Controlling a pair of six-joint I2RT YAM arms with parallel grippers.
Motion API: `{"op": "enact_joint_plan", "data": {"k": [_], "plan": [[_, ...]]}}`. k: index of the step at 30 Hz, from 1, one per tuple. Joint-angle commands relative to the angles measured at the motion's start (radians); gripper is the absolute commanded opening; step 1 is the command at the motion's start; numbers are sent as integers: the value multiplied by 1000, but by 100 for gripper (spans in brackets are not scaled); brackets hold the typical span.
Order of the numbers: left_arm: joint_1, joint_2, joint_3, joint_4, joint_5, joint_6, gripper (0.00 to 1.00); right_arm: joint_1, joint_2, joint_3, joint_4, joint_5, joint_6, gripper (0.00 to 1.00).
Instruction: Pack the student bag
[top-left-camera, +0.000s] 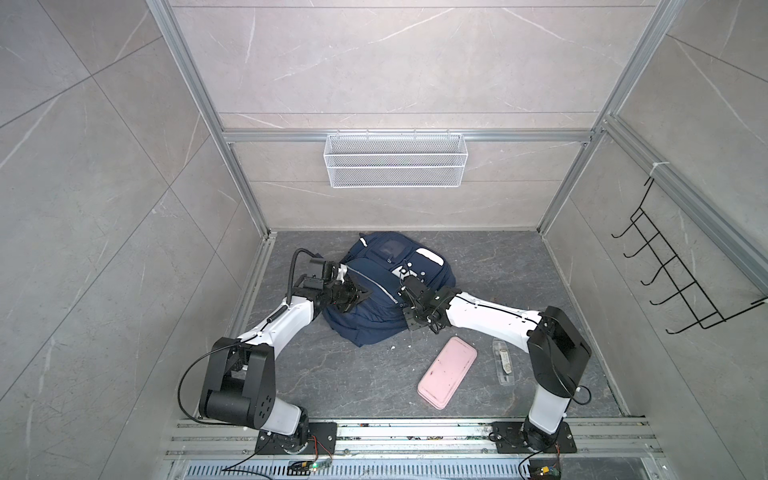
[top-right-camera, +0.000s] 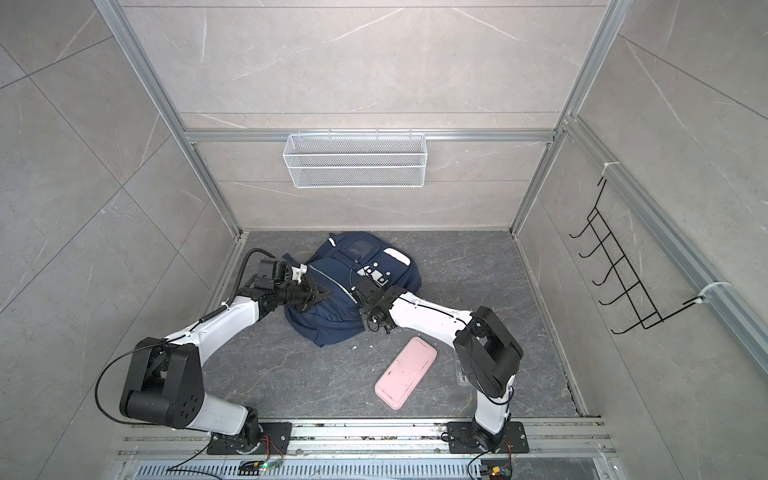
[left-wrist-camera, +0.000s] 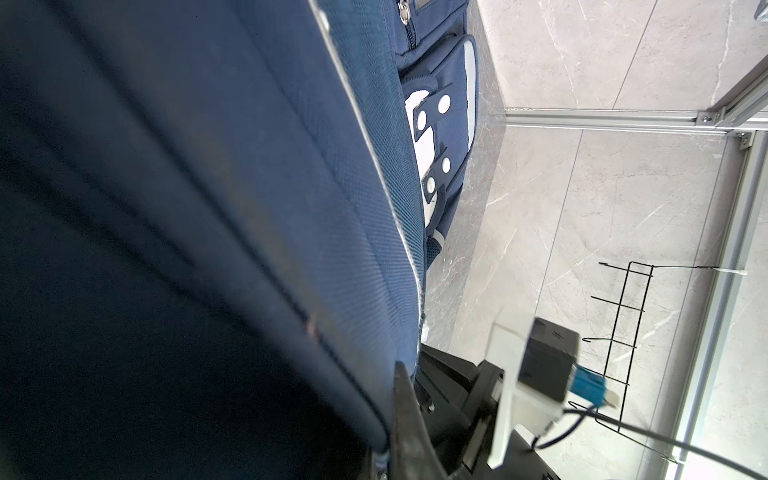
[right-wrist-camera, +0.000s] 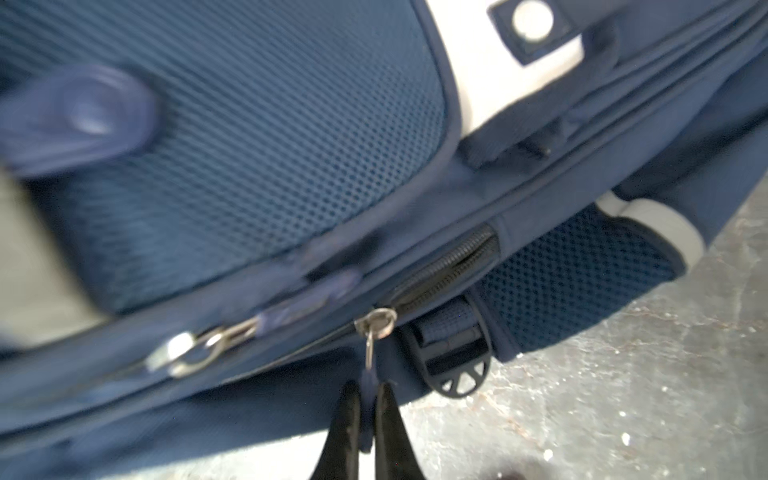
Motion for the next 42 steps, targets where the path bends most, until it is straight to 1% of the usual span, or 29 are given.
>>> {"op": "enact_joint_plan", "data": {"k": [1, 6, 10, 14, 16, 22, 29, 31, 34, 36, 39, 42], "plan": [[-8, 11, 65, 96, 8, -19, 0, 21, -78, -5, -15, -62, -43, 0], [-49, 41, 111, 134, -20, -56, 0, 87, -73, 28, 8, -192, -33, 0], [-87, 69, 152, 151, -31, -75, 0, 142, -64, 60, 22, -219, -1, 0], [-120, 81, 164, 147, -54, -74, 0, 165, -68, 103, 56, -232, 38, 0], [-130, 83, 157, 148, -64, -77, 0, 165, -74, 121, 84, -234, 67, 0], [-135, 45, 78, 166, -99, -91, 0, 155, -82, 146, 132, -179, 120, 0], [-133, -29, -73, 194, -155, -113, 0, 76, -72, 117, 154, -222, 150, 0], [-133, -80, -143, 219, -201, -141, 0, 65, -67, 111, 153, -225, 141, 0], [-147, -226, -297, 257, -380, -223, 0, 54, -60, 108, 152, -237, 126, 0], [-161, -313, -368, 244, -468, -254, 0, 51, -51, 110, 152, -250, 115, 0], [-205, -394, -425, 233, -563, -300, 0, 50, -41, 107, 153, -259, 92, 0], [-273, -399, -434, 236, -627, -323, 0, 42, -38, 105, 139, -265, 66, 0]]}}
